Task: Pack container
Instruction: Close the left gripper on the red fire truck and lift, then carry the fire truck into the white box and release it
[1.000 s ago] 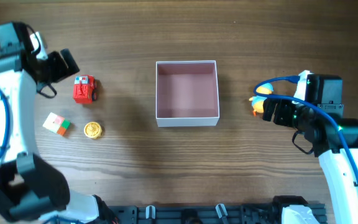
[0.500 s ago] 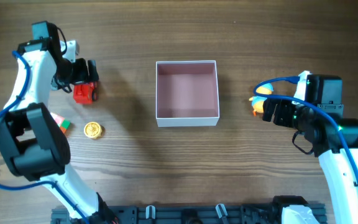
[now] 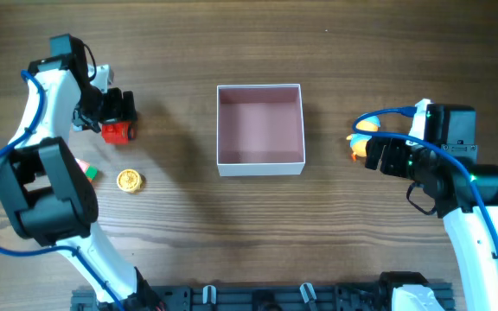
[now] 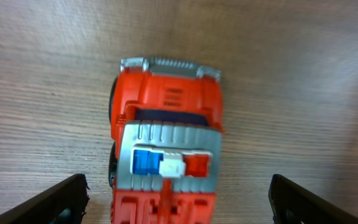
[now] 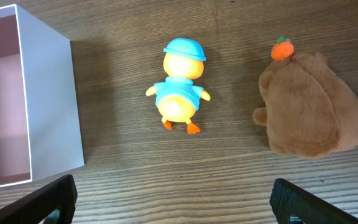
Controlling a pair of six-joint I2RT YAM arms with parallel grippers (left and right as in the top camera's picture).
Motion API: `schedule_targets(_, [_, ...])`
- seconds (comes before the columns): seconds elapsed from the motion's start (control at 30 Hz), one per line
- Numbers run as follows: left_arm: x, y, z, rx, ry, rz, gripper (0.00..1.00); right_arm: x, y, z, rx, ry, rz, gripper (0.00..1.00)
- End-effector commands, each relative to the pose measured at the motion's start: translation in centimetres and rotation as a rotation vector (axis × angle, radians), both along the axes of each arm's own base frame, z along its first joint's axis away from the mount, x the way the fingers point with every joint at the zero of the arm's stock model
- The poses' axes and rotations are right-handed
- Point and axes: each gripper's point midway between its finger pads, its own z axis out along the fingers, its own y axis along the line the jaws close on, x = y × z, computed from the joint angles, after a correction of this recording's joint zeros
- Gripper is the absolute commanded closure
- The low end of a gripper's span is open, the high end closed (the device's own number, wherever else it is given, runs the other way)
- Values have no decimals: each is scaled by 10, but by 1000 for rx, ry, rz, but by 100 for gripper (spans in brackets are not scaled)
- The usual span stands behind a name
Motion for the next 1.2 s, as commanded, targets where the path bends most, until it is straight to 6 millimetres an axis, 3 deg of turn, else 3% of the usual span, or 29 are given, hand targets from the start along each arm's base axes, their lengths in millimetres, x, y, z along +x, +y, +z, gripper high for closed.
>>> schedule_targets(0.0, [-2,4,-14,14,43,-13,7,4,-3,6,-25,-12,2,0])
schedule_targets(0.17, [-3,8,-19,36,56,-10,9,4,-3,6,-25,-12,2,0])
schedule_targets(0.33, [-3,8,-19,36,55,-10,34,4,-3,6,-25,-12,2,0])
schedule_targets(0.5, [-4,7,-19,34,60,-8,48,4,-3,6,-25,-12,2,0])
schedule_targets(0.7, [-6,5,-18,32,68,-13,69,4,-3,6,-25,-13,2,0])
schedule_targets(0.77, [-2,0,-12,35,53,-27,80,4,-3,6,-25,-13,1,0])
schedule_targets(0.9, [15,-19,24,46,-31,-27,94,4,-3,6,-25,-13,2,0])
schedule_targets(1.0, [27,-48,74,44,-129,-63,96,4,-3,6,-25,-12,2,0])
schedule_targets(1.07, [29,-75,110,40,-202,-109,96,4,-3,6,-25,-13,2,0])
schedule_targets(1.17, [23,-135,161,12,-330,-199,96,4,-3,6,-25,-13,1,0])
